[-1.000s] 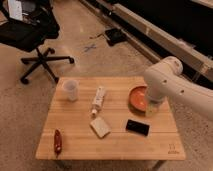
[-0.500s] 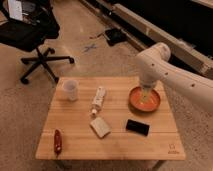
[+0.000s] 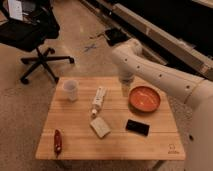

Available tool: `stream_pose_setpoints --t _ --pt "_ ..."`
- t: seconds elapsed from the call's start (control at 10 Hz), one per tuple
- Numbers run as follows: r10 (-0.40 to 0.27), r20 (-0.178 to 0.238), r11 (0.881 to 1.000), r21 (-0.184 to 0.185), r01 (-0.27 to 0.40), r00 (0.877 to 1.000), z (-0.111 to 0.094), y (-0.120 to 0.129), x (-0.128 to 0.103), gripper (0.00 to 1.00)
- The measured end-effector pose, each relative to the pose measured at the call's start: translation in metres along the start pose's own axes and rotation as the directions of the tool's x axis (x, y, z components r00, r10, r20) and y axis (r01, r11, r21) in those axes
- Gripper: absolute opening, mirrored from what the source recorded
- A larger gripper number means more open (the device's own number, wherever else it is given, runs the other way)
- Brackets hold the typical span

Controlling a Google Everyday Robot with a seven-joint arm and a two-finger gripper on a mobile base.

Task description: Move the arm in a circular motion

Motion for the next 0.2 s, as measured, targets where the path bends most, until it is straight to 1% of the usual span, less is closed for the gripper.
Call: stream_pose_setpoints --t 0.1,0.2 --pt "-0.052 -0.004 0.999 0.006 0.052 0.999 0.003 0.004 -0.025 0.65" --pt "-0.112 -0.006 0.994 0.018 0.112 0.994 0.005 0.008 -0.052 0.65"
